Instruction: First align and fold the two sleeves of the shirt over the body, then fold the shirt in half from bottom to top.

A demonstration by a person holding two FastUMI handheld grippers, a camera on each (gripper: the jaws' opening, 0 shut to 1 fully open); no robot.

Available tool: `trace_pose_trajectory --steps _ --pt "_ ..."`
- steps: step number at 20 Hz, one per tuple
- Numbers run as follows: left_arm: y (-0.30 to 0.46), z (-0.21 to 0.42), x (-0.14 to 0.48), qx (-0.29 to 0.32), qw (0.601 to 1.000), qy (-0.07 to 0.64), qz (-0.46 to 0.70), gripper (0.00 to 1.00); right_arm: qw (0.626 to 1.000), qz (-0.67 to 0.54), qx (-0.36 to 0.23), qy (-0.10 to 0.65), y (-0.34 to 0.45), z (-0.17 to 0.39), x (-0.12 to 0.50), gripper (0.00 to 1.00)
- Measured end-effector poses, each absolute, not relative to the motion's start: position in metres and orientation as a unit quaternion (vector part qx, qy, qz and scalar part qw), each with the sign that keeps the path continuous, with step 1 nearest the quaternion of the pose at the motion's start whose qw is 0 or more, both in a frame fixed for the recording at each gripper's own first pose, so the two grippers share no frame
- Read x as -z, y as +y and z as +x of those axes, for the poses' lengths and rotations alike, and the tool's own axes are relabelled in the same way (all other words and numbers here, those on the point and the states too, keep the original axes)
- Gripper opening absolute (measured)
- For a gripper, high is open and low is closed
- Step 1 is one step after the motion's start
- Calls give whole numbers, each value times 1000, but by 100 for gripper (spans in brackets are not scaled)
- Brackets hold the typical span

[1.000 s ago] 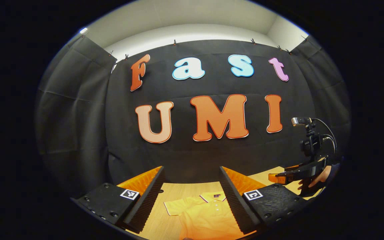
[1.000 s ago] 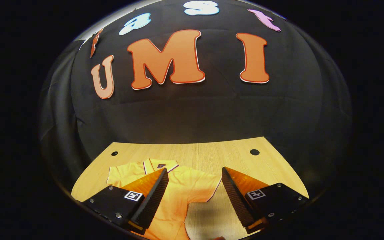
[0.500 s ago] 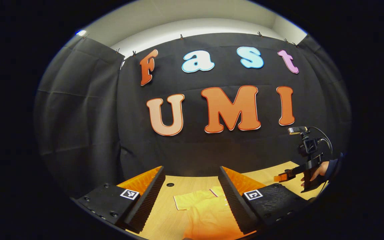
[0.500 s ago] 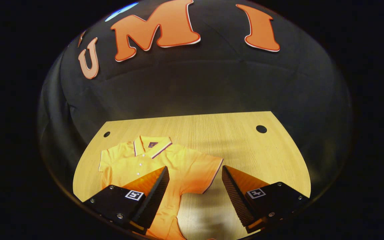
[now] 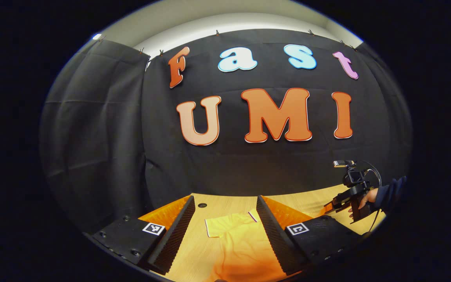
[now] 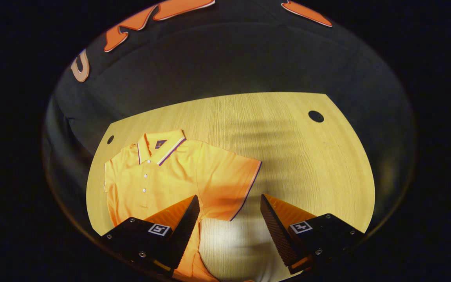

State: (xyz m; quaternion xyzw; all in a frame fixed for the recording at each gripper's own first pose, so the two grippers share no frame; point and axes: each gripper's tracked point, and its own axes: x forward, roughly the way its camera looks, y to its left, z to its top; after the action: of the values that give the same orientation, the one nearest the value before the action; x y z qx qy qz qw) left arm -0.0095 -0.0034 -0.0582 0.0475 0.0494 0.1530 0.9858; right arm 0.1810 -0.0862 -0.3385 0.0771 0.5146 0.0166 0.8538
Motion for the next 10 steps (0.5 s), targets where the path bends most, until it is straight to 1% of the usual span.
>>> trace_pose_trajectory --steps 2,10 --pt "-2 -13 64 -160 984 59 43 97 836 110 -14 538 -80 184 349 91" --pt "12 -39 96 -189 976 104 13 97 801 80 -6 593 -88 203 389 89"
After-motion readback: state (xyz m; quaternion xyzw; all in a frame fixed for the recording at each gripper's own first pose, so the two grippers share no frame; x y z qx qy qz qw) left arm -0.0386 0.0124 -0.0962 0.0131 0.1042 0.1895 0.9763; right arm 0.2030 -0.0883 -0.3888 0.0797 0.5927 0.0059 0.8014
